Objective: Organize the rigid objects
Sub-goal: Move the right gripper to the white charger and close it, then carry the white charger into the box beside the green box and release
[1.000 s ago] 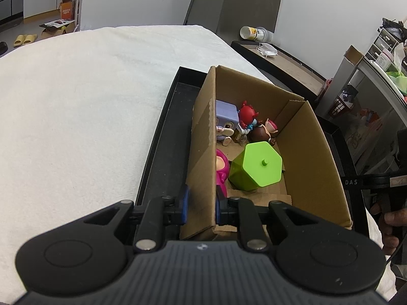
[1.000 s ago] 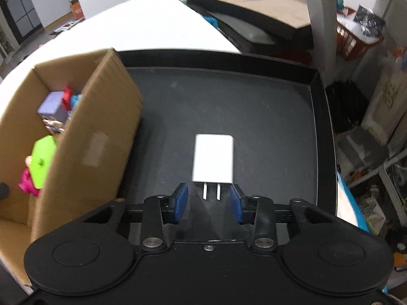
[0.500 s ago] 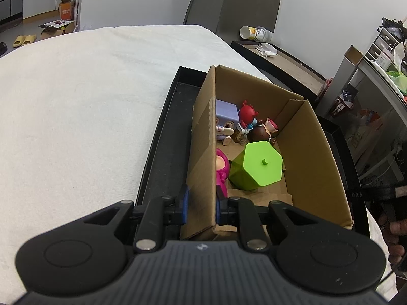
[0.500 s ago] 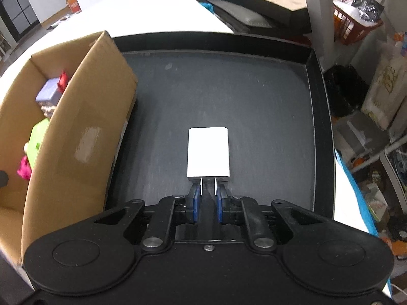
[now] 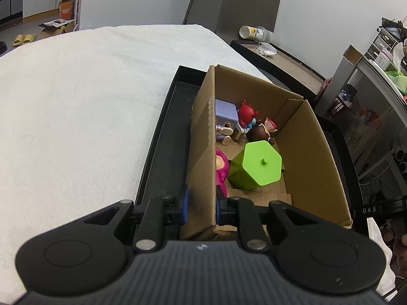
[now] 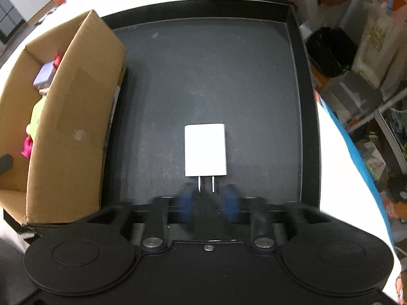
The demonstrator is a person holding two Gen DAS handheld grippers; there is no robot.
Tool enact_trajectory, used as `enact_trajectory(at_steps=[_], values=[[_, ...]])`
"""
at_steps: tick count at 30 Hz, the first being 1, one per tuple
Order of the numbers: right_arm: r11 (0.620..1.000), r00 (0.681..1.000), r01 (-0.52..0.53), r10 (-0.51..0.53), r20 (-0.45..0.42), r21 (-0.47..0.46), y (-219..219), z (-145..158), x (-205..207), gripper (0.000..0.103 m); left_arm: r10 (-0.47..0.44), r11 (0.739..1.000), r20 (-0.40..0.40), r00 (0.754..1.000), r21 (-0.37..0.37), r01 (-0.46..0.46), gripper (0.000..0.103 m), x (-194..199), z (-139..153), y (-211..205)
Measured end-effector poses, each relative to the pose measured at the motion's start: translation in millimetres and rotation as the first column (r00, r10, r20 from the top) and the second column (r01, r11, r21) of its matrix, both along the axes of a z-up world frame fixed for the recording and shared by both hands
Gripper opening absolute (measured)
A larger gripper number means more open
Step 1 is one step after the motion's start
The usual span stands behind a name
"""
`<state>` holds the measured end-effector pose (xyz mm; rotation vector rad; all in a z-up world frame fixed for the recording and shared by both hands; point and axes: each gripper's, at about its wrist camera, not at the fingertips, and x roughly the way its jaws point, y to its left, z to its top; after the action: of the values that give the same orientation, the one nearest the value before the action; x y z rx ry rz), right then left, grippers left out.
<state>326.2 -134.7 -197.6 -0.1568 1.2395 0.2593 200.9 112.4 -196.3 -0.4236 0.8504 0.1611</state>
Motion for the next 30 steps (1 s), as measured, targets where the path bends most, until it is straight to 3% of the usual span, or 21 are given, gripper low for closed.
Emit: enact_trajectory(at_steps=[11,12,13,14,30], values=[[1.0,0.997,-0.007,0.008,0.079,-0.012,9,-5,14,0.057,0.0,1.0,0.0,1.0,-0.001,0.0,0.018,0,0,0],[1.0,0.997,-0.012,0.014,0.08,-0.019,10,-6,14,0.052,0.0,1.0,0.0,1.0,-0.001,0.0,0.018,0,0,0],[1.0,0.997,-0.02,0.022,0.074,-0.022,11,-7,16,0.038,-0.001,1.0,0.0,1.0,-0.001,0.001,0.018,0,0,0],[0.999,0.998,-0.028,0.029,0.062,-0.021,12,-9,17,0.036,-0.001,1.0,0.0,1.0,-0.001,0.001,0.018,0,0,0],[0.996,0.987,-0.085,0.081,0.139,0.018,28,40,8,0.036,0.002,1.0,0.0,1.0,-0.002,-0.002,0.018,0,-1,0]])
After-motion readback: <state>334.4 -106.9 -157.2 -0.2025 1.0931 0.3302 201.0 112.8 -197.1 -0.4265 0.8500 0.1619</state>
